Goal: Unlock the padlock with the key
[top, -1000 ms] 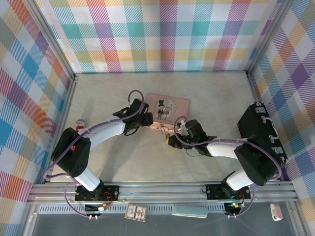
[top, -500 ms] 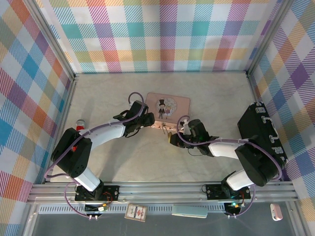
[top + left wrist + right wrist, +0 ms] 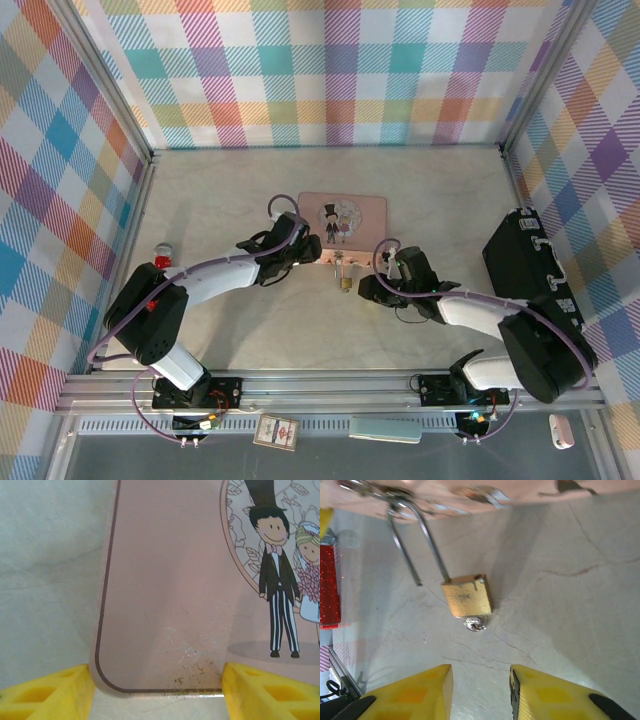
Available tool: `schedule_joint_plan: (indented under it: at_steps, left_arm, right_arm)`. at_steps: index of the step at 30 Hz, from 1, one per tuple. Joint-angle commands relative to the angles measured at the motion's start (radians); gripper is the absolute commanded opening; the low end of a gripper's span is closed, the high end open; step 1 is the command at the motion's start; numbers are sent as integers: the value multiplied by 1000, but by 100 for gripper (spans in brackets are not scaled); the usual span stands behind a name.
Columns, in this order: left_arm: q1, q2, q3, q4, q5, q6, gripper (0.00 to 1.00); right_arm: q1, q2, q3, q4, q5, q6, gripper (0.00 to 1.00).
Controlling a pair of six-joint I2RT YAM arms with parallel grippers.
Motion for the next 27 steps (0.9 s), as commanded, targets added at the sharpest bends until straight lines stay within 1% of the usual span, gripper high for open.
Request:
schedule_joint_plan:
  at_steps: [1,4,7,10,13,19,22,27]
  left_arm:
    - [-59,25,-38,-94,69,-17,67]
    - [-65,14,-37,-97,68,-20,67]
    - [-59,-24,-42,-104,42,-13,68]
    - [-36,-52,-37,-105,53,0,69]
    - [-8,-56,-25,-102,73,13,69]
    - [17,-25,24,-100,88,49,70]
    - [35,-5,34,-82,109,51,70]
    - [49,7,48,-66,121,57,70]
  right_arm:
    - [-8,-58,0,-48,41,-104,36]
    - [-6,-56,4,-12,40,-137,38]
    - [2,-3,34,1,43,-160,38]
    - [27,55,55,45,54,-169,38]
    - [36,86,47,115,65,-144,37]
    - [37,123,8,286,63,-81,37]
    - [36,148,13,288,95,-76,36]
    - [37,198,28,313,96,-59,35]
